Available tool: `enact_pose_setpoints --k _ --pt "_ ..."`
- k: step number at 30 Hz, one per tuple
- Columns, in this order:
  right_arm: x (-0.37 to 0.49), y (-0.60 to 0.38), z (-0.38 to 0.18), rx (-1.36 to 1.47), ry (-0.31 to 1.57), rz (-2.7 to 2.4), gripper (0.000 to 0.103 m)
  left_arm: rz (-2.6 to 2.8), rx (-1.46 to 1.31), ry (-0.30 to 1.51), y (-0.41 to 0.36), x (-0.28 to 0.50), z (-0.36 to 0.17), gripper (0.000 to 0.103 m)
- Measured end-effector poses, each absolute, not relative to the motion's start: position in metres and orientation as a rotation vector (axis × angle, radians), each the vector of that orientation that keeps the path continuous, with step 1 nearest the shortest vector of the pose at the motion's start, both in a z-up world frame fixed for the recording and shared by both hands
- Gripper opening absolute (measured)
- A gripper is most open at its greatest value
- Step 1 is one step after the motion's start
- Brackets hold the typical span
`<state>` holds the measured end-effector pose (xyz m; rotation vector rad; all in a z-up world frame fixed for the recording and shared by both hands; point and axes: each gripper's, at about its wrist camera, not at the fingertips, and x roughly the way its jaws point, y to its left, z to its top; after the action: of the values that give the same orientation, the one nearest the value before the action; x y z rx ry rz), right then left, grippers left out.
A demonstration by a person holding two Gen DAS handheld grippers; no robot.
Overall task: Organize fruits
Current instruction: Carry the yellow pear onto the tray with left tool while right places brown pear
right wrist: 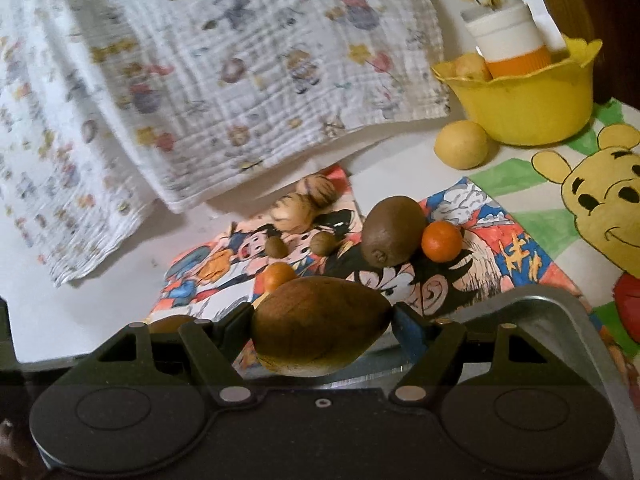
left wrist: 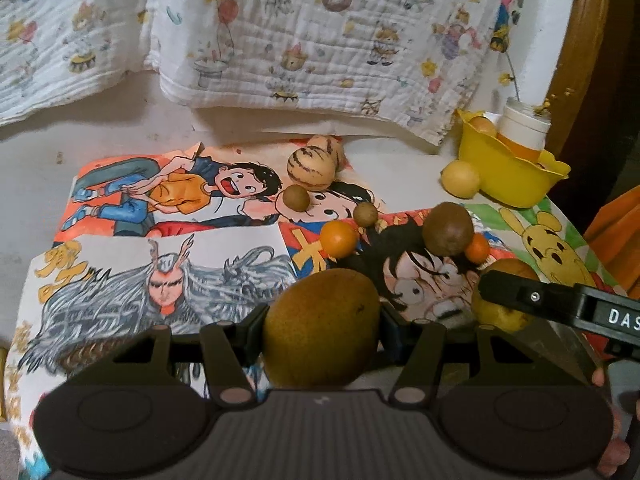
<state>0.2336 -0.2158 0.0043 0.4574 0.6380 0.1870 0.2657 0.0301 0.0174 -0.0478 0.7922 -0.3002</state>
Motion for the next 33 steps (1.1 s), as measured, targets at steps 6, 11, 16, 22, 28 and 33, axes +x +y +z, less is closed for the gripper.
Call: enact_pose_setpoints --k 6,11,16,22,28,33 --pt "0.194 -0.214 0.011 0.417 0.629 0.224 0.076 -0.295 -0.05 0.784 0.031 0.23 0.021 0.061" --pt "0.157 -0.207 0.015 0.331 0.632 0.27 0.076 -0.301 -0.057 0.775 0.031 0.196 0.022 0.061" --pt "0.128 -0.2 0.012 0.267 0.65 0.314 0.076 -0.301 -0.071 0.783 0.031 0.166 0.021 0.061" --pt "0.104 -0.19 0.005 0.186 0.674 0.354 0.076 -0.301 -0.057 0.787 0.028 0.142 0.016 0.061" --pt "0.09 -0.183 -0.001 0.093 0.671 0.352 0.076 -0.297 -0.049 0.796 0.028 0.129 0.007 0.06" --pt "0.086 -0.18 -0.002 0.033 0.64 0.332 0.076 -0.287 -0.023 0.762 0.024 0.12 0.003 0.059"
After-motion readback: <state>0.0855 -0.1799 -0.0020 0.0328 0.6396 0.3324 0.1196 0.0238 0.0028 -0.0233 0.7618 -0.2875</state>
